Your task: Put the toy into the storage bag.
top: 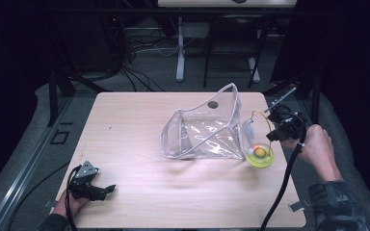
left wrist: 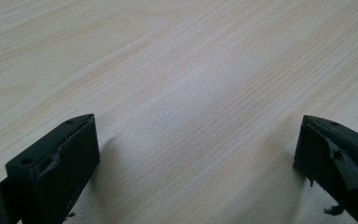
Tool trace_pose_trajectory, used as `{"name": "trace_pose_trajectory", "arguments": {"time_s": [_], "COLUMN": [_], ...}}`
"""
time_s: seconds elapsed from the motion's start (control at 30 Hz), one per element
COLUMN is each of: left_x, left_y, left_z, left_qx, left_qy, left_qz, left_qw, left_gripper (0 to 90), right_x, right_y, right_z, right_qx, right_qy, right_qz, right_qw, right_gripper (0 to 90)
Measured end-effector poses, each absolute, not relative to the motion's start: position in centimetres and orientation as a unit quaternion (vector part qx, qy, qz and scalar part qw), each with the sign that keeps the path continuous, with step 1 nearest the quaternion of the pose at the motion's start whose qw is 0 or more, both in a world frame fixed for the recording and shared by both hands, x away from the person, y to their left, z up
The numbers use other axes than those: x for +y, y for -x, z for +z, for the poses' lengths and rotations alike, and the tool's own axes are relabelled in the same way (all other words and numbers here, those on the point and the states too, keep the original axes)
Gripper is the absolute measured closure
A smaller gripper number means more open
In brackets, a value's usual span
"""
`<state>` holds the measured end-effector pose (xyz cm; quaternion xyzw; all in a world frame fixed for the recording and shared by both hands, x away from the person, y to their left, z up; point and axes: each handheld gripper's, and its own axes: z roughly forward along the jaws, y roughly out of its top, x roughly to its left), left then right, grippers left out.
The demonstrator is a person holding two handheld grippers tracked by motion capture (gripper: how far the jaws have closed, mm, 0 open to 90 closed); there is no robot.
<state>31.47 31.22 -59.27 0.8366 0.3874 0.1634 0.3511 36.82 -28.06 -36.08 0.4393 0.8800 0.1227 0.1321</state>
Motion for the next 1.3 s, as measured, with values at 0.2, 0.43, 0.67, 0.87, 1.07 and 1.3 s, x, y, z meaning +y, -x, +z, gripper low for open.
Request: {"name": "trace_pose_trajectory", "arguments": {"time_s": [0.2, 0.43, 0.67, 0.87, 1.07, 1.3], "left_x": [31.2, 31.2, 31.2, 31.2, 31.2, 31.2], "left_y": [-31.5, -31.5, -31.5, -31.5, -31.5, -31.5], "left_z": [-59.3, -59.3, -59.3, -59.3, -59.3, -59.3], "left_qx": [0.387, 0.387, 0.387, 0.387, 0.387, 0.386], "left_qy": [-0.837, -0.836, -0.837, -0.837, -0.837, -0.837], "left_qz": [0.164, 0.163, 0.163, 0.163, 0.164, 0.164], "left_qw": [0.351, 0.352, 0.351, 0.351, 0.351, 0.35], "left_gripper": [0.0, 0.0, 0.0, 0.0, 0.0, 0.0], "right_x": [-28.4, -28.4, -28.4, -28.4, -28.4, -28.2], "right_y": [-37.3, -37.8, -38.1, -38.5, -38.7, -39.0], "right_z": [-35.8, -35.6, -35.0, -34.3, -33.6, -32.8], "right_qx": [0.876, 0.876, 0.874, 0.87, 0.87, 0.87], "right_qy": [-0.446, -0.447, -0.447, -0.452, -0.45, -0.45], "right_qz": [0.129, 0.125, 0.128, 0.131, 0.126, 0.13], "right_qw": [0.134, 0.134, 0.141, 0.15, 0.153, 0.155], "right_gripper": [87.7, 87.7, 87.7, 87.7, 87.7, 87.7]}}
